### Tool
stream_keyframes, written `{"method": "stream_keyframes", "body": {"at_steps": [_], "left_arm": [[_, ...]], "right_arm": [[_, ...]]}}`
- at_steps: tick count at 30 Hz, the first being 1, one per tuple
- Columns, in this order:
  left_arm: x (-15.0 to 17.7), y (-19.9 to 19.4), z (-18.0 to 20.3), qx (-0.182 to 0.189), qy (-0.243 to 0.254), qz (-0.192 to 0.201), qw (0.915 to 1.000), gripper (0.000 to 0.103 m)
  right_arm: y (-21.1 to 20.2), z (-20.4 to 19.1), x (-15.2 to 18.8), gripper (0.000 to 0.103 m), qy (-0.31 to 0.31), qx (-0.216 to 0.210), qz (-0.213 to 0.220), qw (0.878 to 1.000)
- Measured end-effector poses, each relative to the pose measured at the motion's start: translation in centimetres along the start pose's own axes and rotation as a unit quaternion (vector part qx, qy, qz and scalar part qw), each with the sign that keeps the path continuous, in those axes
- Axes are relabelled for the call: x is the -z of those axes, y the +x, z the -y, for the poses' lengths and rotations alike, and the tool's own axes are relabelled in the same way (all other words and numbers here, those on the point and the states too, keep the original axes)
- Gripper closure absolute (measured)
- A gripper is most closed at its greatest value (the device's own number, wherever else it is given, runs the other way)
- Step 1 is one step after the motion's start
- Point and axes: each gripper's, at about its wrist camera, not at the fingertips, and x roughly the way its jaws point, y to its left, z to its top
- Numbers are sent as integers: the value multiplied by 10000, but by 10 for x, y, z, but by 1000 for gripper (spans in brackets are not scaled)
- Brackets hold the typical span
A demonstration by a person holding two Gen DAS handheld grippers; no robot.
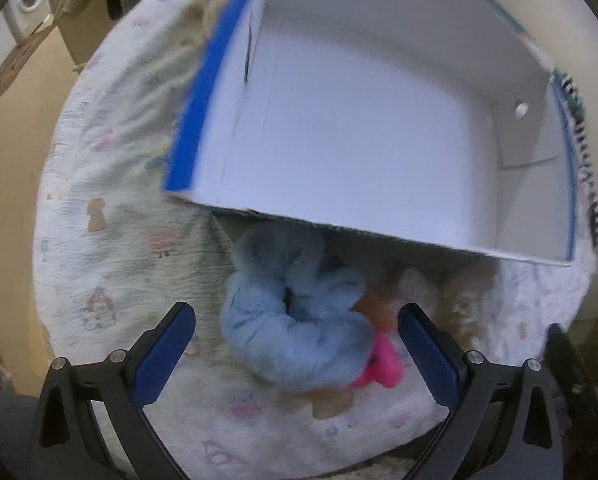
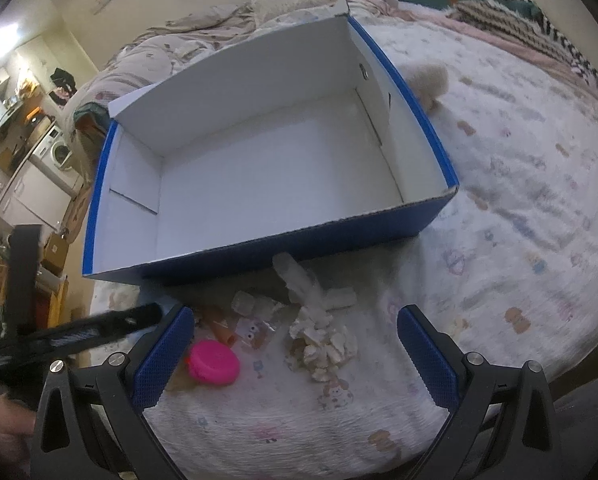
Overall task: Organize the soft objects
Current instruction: 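Grasp the light-blue fluffy plush with the left tool while the right grasps the cream scrunchie, then carry both items into the box and open both tools to release them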
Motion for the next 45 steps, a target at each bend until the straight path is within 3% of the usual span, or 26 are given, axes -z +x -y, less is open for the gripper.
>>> {"method": "stream_keyframes", "body": {"at_steps": [4,6,8,11,15,18,19,21,27,29,30,31,34,45], "left_arm": [[0,15,5,-226,126,-118,9996,55],[1,20,4,-237,142,-209,9994,63],[2,19,0,-252,98,-224,9994,81],[4,11,-5,-247,102,-106,9996,92],[13,-21,-21,-315,142,107,9993,92],[19,-46,-30,-348,184,321,9987,93],[21,-54,-33,-350,178,374,9985,93],[24,-63,-40,-325,129,455,9984,93],[29,-66,-52,-480,28,585,9971,93],[29,-67,-50,-525,91,656,9964,93],[30,-66,-47,-557,140,692,9959,93],[31,-66,-46,-573,164,712,9957,93],[32,-65,-48,-540,133,711,9959,93],[45,-93,-44,-479,164,1098,9927,93]], "right_arm": [[4,5,0,0,93,5,-46,9999],[4,7,0,0,124,11,-58,9999],[5,9,-1,0,163,10,-77,9998],[6,12,-2,0,233,-28,-101,9997],[9,22,-4,0,352,-111,-272,9989],[22,31,-2,1,531,-75,-673,9963],[27,33,0,12,586,-84,-812,9949],[41,34,3,22,648,-92,-1116,9916],[75,10,8,26,62,282,-1463,9888],[84,-1,12,47,-284,466,-1520,9869],[87,-4,14,68,-395,533,-1558,9856],[90,-6,16,73,-454,597,-1594,9844],[81,-9,19,78,-474,532,-1468,9866],[5,-19,12,78,-474,-251,-892,9946]]}}
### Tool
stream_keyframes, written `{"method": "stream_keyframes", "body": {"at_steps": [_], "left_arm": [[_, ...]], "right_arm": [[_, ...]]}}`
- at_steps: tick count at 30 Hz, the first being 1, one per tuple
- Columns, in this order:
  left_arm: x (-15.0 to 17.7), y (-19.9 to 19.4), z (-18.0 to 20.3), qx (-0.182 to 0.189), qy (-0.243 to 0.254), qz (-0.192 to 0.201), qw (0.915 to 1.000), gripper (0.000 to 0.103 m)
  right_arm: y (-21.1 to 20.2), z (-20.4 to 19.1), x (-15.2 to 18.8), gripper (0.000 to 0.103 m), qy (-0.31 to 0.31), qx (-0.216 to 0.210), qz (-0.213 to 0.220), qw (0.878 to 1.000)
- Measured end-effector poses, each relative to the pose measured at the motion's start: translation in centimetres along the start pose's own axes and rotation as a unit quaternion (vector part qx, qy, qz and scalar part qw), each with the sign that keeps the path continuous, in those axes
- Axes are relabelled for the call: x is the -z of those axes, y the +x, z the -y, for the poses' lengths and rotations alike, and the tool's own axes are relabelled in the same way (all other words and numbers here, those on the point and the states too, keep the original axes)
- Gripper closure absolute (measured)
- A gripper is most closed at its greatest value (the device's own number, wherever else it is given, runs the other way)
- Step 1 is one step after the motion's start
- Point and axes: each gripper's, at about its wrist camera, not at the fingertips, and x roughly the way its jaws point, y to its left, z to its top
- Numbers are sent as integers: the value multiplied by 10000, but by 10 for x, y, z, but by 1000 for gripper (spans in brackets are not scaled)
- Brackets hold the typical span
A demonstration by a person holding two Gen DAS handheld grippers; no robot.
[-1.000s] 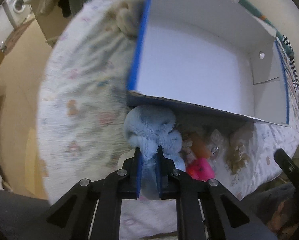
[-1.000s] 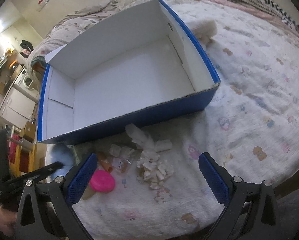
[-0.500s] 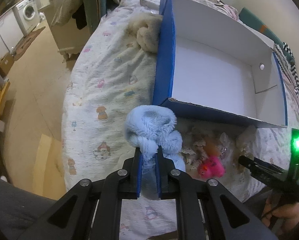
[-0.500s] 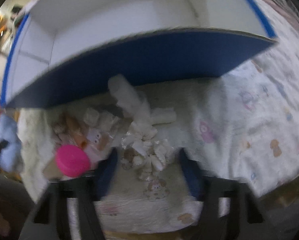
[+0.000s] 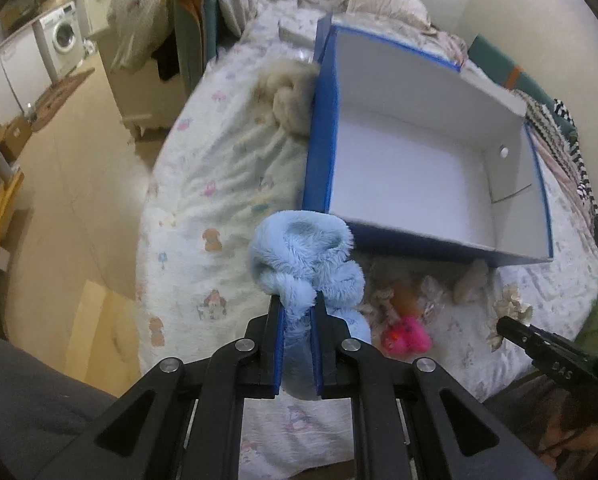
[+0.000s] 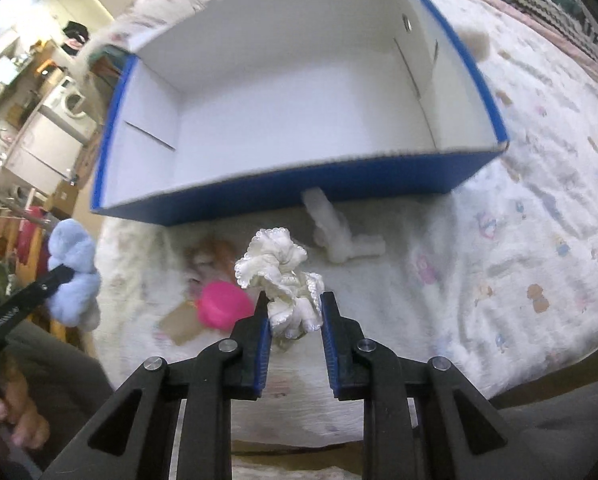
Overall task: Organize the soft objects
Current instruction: 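Carry both items into the box and open both tools to release them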
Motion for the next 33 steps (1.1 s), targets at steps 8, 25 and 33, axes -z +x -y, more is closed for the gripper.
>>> {"method": "stream_keyframes", "body": {"at_steps": [8,25,33], "left_arm": [[-25,-38,23,7,239,667,9975,93],[-127,11,101,13,884,787,9930,93],[-130,71,107,-51,1058,553,9928,93]], "right_arm": [[-42,-13,-36,78,-111,-461,668,9966],[7,-9,-130,78,-244,-345,889,9951],[53,5,-130,78,-29,-332,401,9986]]}}
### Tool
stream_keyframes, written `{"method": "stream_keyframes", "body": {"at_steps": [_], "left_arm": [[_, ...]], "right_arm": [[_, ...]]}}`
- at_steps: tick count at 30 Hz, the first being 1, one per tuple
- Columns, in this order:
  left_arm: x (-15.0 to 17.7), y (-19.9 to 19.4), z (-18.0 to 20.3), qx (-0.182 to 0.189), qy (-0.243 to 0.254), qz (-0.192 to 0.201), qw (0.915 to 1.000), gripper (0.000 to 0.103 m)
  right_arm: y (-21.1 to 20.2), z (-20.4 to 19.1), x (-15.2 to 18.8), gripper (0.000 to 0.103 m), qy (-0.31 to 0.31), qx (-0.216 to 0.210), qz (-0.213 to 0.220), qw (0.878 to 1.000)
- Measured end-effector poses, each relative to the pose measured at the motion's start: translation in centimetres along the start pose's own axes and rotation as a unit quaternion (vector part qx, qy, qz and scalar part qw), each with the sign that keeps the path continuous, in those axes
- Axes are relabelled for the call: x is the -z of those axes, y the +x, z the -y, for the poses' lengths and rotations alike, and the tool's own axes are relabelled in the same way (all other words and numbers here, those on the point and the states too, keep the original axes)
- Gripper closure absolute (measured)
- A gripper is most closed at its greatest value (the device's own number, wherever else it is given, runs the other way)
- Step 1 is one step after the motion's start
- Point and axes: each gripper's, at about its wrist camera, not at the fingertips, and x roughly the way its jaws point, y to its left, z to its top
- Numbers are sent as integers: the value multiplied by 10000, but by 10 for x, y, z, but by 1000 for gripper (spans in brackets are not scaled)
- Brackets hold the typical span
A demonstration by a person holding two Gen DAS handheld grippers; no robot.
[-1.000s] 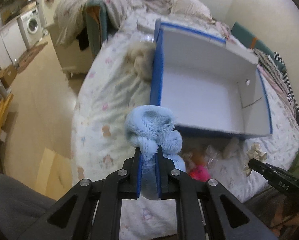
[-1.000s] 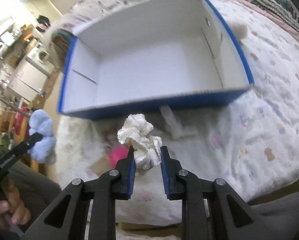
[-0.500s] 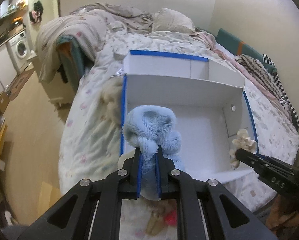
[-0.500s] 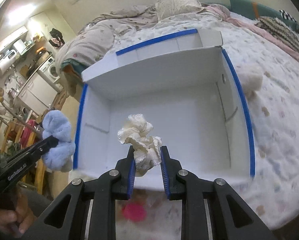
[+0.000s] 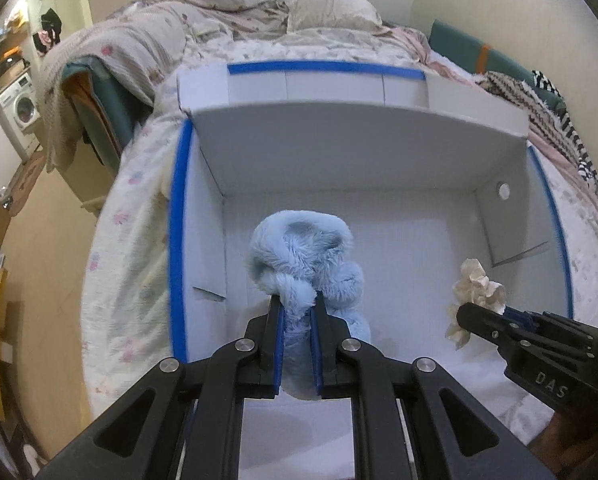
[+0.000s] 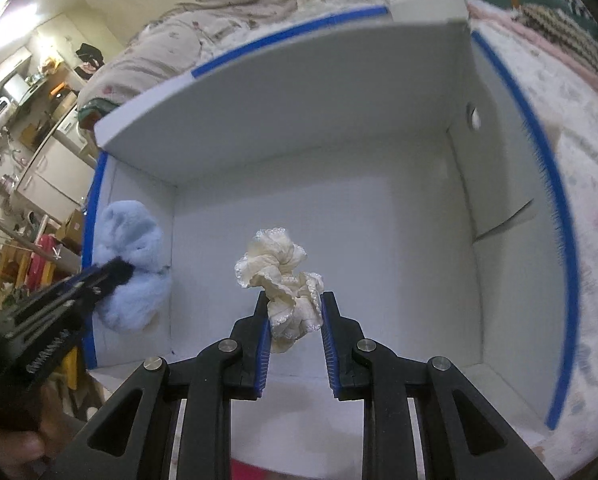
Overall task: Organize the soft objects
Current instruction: 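Carry both items into the box and open both tools to release them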
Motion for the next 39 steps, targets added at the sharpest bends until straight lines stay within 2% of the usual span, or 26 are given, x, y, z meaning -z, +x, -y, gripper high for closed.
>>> {"method": "stream_keyframes", "body": {"at_steps": [5,17,25,28,31,33,34,36,39], "left_arm": [[4,24,0,-72,58,-82,9999,92],[5,35,-6,45,-36,-233,9997,91],[7,40,-4,13,-75,-342,9994,91],[7,39,-4,26,-96,-339,9994,87],[7,39,-4,105,-113,-353,9993,86],[7,37,-4,89,-82,-318,9994,81],[7,37,-3,84,-62,-306,9995,75],[6,35,-2,99,-32,-274,9996,67],[5,32,-1,199,-76,-192,9996,53]], "right_arm": [[17,4,3,78,-4,46,-289,9996],[38,6,3,78,50,13,-679,9977],[37,6,2,78,40,-49,-717,9974],[33,10,-6,76,16,-51,-683,9977],[31,10,-7,71,30,-57,-634,9980],[30,10,-8,69,40,-48,-596,9982],[29,10,-8,65,46,-46,-581,9983],[26,12,-10,35,83,-54,-502,9987],[21,14,-11,34,106,-15,-393,9992]]}}
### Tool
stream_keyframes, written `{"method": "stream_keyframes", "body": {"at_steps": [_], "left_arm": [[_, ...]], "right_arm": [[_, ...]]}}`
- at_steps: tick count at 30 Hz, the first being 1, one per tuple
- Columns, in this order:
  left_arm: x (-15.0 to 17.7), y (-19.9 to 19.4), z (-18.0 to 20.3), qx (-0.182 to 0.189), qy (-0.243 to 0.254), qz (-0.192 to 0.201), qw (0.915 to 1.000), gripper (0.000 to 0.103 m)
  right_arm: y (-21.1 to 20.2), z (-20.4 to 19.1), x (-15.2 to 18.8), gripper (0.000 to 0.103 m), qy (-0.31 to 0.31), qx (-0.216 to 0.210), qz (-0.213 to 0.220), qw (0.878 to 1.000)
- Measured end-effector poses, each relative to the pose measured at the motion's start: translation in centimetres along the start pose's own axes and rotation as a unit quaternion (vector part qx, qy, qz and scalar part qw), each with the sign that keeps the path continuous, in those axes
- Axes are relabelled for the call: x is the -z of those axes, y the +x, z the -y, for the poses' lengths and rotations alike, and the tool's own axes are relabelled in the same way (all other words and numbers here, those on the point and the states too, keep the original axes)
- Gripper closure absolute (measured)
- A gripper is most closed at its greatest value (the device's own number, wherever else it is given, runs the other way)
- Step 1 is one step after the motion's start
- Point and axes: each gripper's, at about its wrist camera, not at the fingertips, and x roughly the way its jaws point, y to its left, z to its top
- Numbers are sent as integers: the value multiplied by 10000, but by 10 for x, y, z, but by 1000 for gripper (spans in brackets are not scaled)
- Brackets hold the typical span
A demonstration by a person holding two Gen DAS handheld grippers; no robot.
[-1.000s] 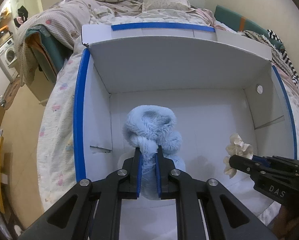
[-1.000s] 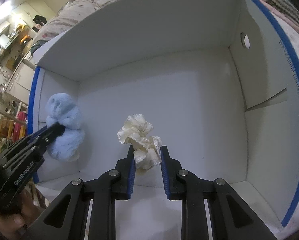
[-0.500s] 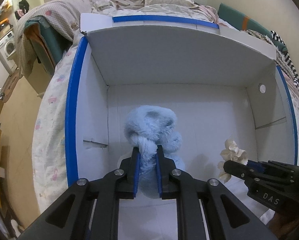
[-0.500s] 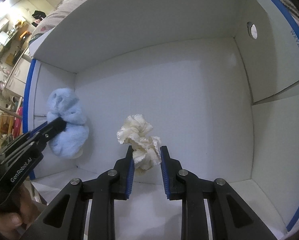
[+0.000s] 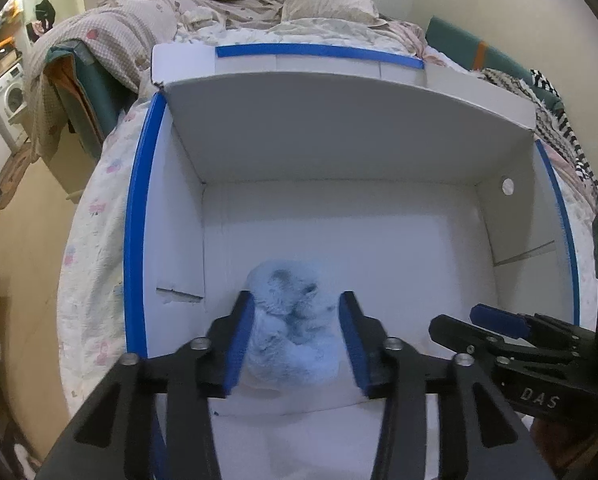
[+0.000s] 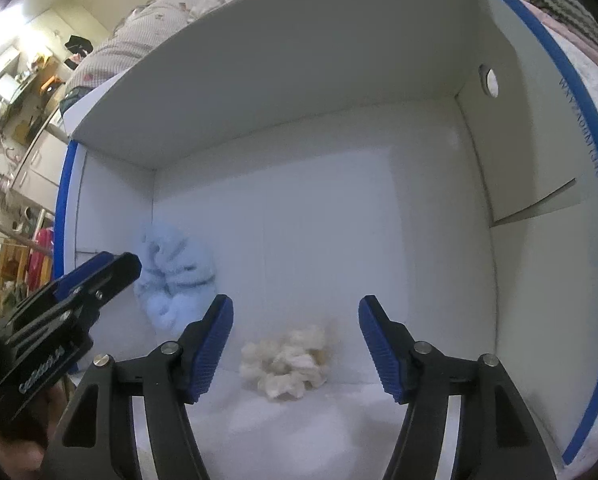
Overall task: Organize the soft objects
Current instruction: 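Carry both items into the box and open both tools to release them, then grasp the pink rubber duck with the right tool while the left grasps a beige item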
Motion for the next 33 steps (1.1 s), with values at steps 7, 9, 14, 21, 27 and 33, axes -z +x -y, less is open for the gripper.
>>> {"method": "stream_keyframes", "body": {"at_steps": [7,9,14,21,27,33], "left_arm": [[0,-14,9,-153,102,239,9995,43],[1,-17,9,-175,142,270,9994,43],[3,-25,4,-112,35,282,9995,43],[15,-49,-2,-141,-21,456,9989,43],[28,-73,-12,-213,-137,604,9979,43],[52,-89,-20,-257,-218,579,9978,43]], "right_arm": [[-9,1,-1,25,73,-8,271,9996],[-9,-1,2,25,89,0,353,9993],[-25,4,6,25,107,-5,556,9984],[-45,4,23,25,139,68,767,9969],[-63,0,42,25,107,102,906,9958],[-74,1,64,25,216,80,941,9953]]}}
